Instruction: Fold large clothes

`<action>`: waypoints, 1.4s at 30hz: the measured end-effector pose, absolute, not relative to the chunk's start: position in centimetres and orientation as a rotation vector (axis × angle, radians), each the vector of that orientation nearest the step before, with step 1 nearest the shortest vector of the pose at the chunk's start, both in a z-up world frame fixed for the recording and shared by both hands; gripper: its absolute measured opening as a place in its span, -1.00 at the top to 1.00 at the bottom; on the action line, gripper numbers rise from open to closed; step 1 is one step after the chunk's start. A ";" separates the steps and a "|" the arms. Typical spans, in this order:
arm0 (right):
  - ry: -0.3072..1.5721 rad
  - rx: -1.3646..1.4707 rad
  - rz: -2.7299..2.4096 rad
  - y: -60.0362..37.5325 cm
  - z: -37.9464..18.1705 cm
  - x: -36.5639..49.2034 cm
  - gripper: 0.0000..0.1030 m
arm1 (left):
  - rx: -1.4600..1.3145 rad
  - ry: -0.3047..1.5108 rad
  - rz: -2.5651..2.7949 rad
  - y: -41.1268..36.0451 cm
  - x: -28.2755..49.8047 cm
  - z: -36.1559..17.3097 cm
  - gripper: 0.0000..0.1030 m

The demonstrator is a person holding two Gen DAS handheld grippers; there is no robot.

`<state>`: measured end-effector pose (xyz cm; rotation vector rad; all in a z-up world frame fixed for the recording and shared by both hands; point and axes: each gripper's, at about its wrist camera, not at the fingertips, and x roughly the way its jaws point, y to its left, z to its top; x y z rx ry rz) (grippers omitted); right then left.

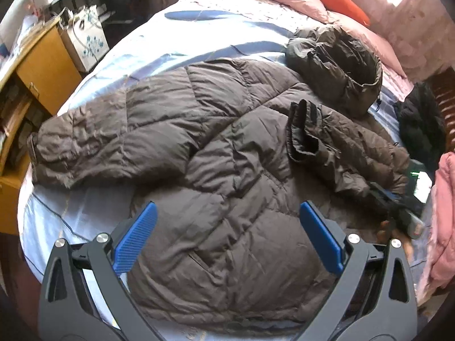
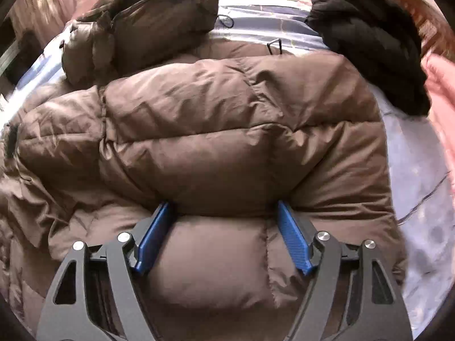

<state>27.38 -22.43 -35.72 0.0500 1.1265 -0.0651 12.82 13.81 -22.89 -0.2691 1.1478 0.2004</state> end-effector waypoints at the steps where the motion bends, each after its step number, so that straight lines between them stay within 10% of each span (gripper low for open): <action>1: 1.117 0.106 -0.062 -23.0 -34.7 26.7 -0.46 | -0.260 1.138 0.215 14.4 13.1 -23.1 -0.96; 19: 1.167 -0.081 0.310 -16.4 -31.4 15.7 -0.59 | -1.299 1.062 0.546 43.0 8.5 -36.2 -0.94; 24: 1.131 -0.155 0.316 -15.5 -31.1 15.2 -0.59 | -1.150 1.068 0.530 42.3 10.8 -36.2 0.76; 25: 1.135 -0.148 0.316 -15.5 -31.1 15.4 -0.59 | -1.134 1.021 0.513 42.0 11.2 -35.0 0.78; 34: 1.130 0.037 0.282 -17.5 -29.8 17.4 -0.59 | -0.338 0.695 0.299 23.4 17.0 -17.0 0.79; 42: 1.096 0.273 0.125 -24.7 -28.5 19.9 -0.59 | 0.156 1.037 -0.320 -2.9 20.4 -23.7 0.48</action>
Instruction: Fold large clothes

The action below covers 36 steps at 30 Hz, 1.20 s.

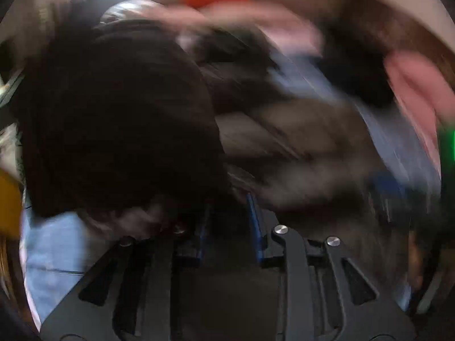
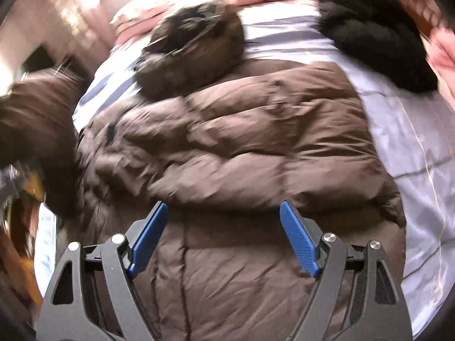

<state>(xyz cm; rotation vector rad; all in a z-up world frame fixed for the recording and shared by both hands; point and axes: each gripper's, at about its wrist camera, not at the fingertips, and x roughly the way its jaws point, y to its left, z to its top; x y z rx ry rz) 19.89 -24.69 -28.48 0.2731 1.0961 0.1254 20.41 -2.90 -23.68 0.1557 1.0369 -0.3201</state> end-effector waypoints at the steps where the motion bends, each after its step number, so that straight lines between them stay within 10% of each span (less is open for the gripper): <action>1: 1.095 0.297 0.112 -25.4 -28.5 20.2 -0.59 | 0.188 1.067 -0.354 -4.7 20.1 -24.7 0.48; 8: 1.107 0.600 0.096 -29.9 -29.9 21.9 -0.67 | 0.231 1.046 -0.356 -5.7 18.7 -24.7 -0.34; 18: 1.240 0.699 0.303 -25.0 -33.8 22.6 -0.65 | -0.049 1.131 0.010 9.5 21.9 -26.9 -0.36; 25: 1.215 0.810 0.334 -22.9 -35.4 24.9 0.59 | -0.087 1.231 0.059 11.2 22.4 -30.0 -0.49; 36: 1.008 0.651 0.330 -21.4 -29.1 28.2 0.68 | -0.117 1.213 0.108 12.3 22.8 -29.0 -0.69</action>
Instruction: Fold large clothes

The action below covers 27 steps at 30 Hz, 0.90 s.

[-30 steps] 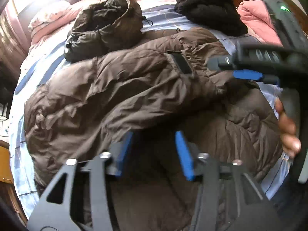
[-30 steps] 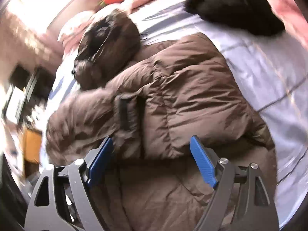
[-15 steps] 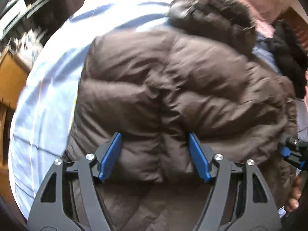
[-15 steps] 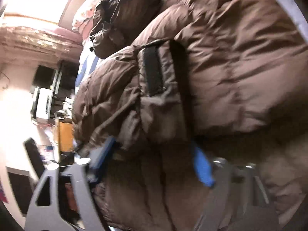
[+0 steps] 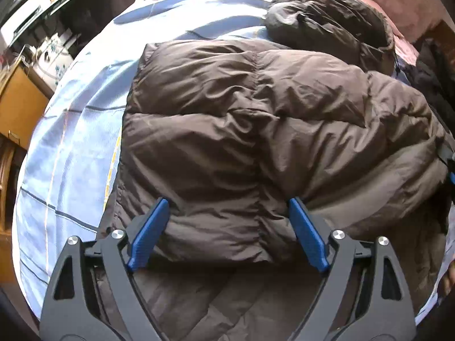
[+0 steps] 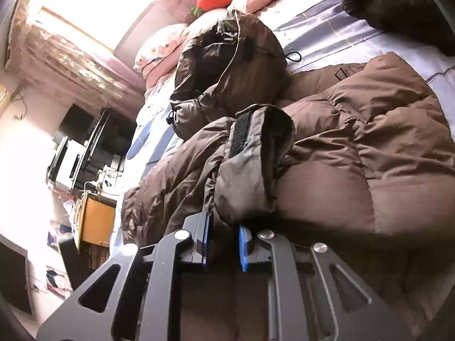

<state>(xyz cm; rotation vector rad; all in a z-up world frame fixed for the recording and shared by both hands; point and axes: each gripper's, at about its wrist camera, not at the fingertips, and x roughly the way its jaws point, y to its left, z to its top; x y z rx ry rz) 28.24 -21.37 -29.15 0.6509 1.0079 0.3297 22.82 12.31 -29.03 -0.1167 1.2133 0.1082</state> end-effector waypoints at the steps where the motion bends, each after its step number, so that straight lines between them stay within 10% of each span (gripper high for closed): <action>1: 1.028 0.649 0.327 -21.4 -29.1 28.5 0.63 | -0.129 1.224 0.122 12.7 23.1 -29.2 -0.69; 8: 1.360 0.673 0.153 -22.8 -33.0 27.0 -0.02 | -0.115 1.277 0.169 14.2 23.2 -30.6 -0.74; 15: 0.974 0.443 0.067 -22.3 -26.4 23.7 -0.02 | 0.006 1.195 0.221 13.2 22.9 -28.8 -0.74; 27: 1.090 0.186 0.189 -16.4 -34.1 27.3 0.71 | 0.055 1.307 0.154 12.1 22.9 -31.8 -0.88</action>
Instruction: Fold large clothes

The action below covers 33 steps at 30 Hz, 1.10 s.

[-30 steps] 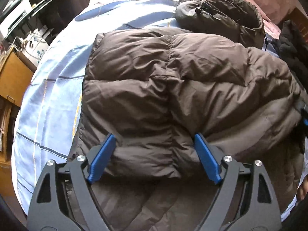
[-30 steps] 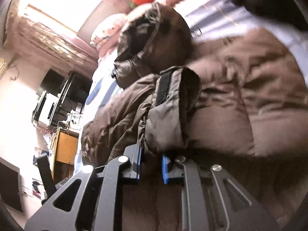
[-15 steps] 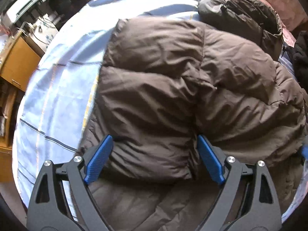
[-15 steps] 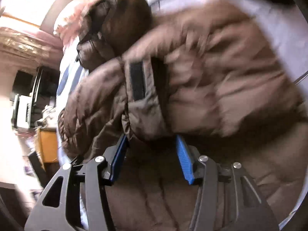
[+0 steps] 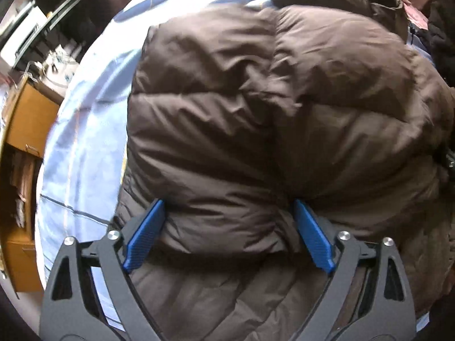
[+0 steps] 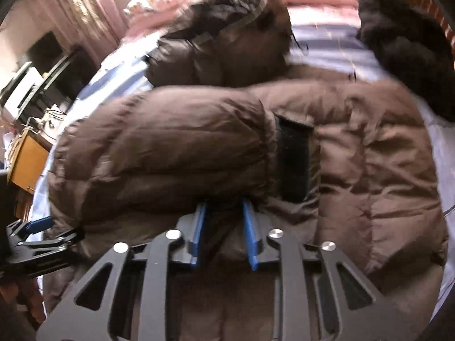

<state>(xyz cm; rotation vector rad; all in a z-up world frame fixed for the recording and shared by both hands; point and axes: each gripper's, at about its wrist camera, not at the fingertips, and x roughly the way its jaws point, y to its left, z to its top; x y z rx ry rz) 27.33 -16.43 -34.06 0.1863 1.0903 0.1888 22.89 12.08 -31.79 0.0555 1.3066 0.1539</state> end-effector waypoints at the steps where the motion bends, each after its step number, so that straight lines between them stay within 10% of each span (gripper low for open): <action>1: 1.103 0.204 0.185 -16.8 -34.6 27.8 0.86 | 0.052 1.315 0.154 12.3 22.9 -32.0 -0.91; 9: 1.109 0.323 0.209 -18.1 -32.8 27.4 0.84 | 0.152 1.257 0.174 11.3 22.6 -30.1 -0.91; 13: 0.952 0.240 0.175 -18.7 -28.0 26.2 0.27 | 0.150 1.139 0.194 11.6 22.1 -27.3 -0.91; 33: 1.140 -0.071 0.182 -8.8 -35.2 31.1 0.49 | 0.009 1.334 0.204 15.2 24.5 -32.0 -0.92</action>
